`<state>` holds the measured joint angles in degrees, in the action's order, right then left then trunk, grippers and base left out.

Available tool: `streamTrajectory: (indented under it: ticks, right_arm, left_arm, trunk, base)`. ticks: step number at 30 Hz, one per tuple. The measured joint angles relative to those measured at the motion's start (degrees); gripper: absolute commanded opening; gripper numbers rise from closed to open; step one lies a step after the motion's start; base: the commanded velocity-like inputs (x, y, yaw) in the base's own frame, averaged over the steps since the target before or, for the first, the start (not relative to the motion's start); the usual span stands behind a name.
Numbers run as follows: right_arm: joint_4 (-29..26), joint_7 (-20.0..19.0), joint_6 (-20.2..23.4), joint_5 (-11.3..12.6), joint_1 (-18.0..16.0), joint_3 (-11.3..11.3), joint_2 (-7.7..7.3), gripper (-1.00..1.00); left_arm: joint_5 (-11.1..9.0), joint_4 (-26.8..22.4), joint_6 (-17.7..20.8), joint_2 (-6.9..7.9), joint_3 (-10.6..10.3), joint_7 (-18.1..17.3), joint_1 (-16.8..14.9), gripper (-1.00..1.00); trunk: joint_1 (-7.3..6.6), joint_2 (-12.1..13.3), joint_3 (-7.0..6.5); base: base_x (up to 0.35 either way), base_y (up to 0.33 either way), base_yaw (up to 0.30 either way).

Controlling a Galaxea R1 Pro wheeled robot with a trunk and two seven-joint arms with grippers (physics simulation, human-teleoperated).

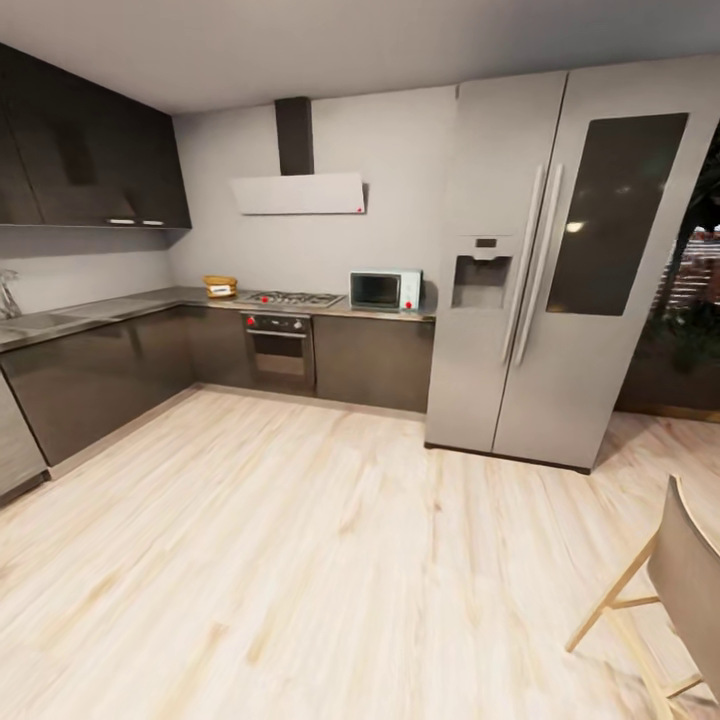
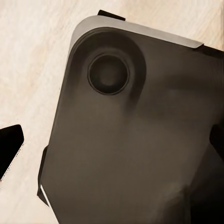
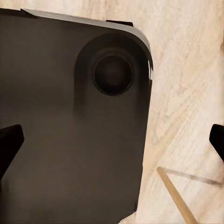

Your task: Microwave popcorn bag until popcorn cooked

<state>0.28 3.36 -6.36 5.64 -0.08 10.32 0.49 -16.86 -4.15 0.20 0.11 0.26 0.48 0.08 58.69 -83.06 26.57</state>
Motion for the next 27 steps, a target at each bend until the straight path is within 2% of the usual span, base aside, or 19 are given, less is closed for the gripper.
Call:
streamTrajectory:
  ticks: [27]
  right_arm:
    - [0.01, 0.0, 0.0, 0.02, 0.0, 0.0, -0.08, 1.0]
  left_arm:
    - [0.04, 0.08, 0.05, -0.18, -0.08, 0.0, 0.0, 1.0]
  trunk:
    - [0.0, 0.0, 0.0]
  base:
    - [0.323, 0.087, 0.0]
